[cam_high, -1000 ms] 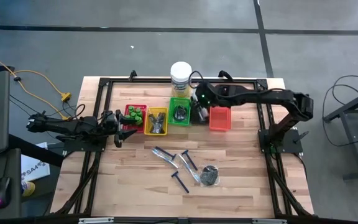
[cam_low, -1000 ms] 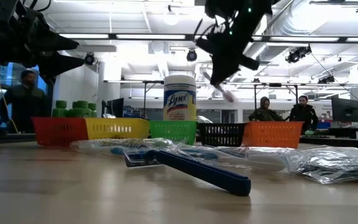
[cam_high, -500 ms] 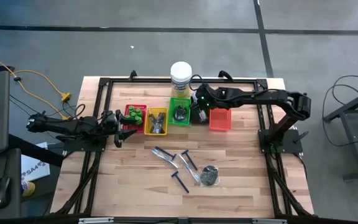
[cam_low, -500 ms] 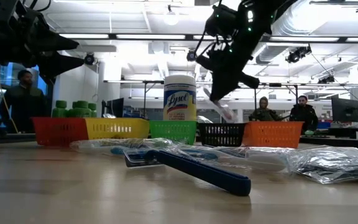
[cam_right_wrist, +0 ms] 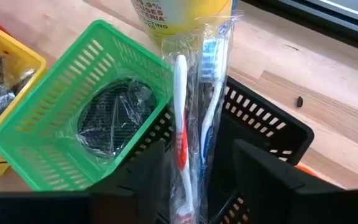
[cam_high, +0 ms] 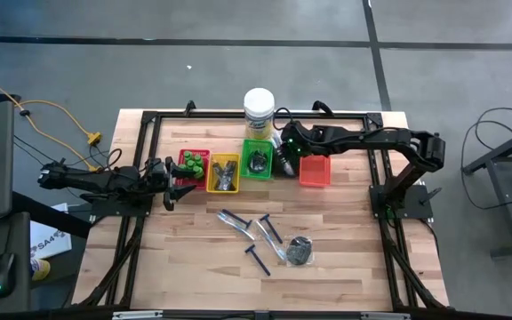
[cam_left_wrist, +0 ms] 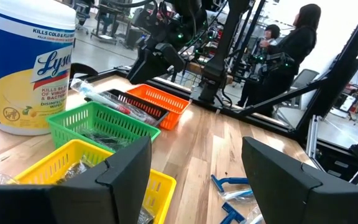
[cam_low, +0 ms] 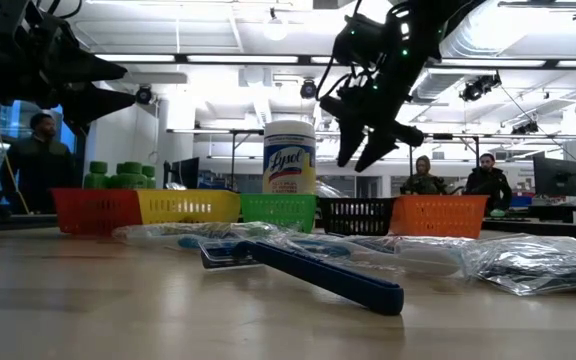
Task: Pick & Place Travel size toiletries
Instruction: Put the blue toothbrush into the black bin
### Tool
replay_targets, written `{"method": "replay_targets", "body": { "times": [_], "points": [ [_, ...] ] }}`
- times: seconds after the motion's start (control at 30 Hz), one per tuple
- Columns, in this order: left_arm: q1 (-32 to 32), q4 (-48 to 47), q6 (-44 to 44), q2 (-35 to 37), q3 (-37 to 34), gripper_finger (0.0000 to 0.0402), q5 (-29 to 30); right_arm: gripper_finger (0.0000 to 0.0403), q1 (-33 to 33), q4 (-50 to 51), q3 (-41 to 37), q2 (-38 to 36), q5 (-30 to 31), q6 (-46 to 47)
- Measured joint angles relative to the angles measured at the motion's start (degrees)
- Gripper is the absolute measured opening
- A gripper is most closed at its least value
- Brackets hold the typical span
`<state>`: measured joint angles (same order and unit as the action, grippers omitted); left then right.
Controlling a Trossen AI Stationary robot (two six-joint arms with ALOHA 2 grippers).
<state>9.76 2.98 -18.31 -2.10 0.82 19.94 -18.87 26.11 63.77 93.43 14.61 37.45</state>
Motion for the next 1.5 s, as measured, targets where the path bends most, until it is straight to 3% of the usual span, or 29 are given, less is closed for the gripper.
{"method": "replay_targets", "body": {
  "times": [0.13, 0.33, 0.8, 1.1, 1.5],
  "points": [
    [-0.02, 0.0, 0.0, -0.01, 0.0, 0.0242, 0.0, 0.0201, 0.21, 0.61, 0.0, -1.22, -1.34, -0.06],
    [-0.02, 0.0, 0.0, -0.01, 0.0, 0.0242, 0.0, 0.0207, 4.02, 0.89, 0.02, -5.61, -6.35, 1.35],
    [0.0, 0.0, 0.02, 0.01, 0.0, 0.0242, 0.0, 0.0197, 23.64, 2.75, 0.02, -8.65, -19.69, 17.77],
    [-0.02, 0.0, 0.0, -0.01, 0.0, 0.0242, -0.01, 0.0188, 34.54, -1.83, 1.15, -4.25, -16.66, 24.58],
    [0.0, 0.0, 0.01, 0.0, 0.0, 0.0242, -0.01, 0.0187, 38.3, 2.26, 14.7, 9.93, -17.97, 30.62]
  ]
}}
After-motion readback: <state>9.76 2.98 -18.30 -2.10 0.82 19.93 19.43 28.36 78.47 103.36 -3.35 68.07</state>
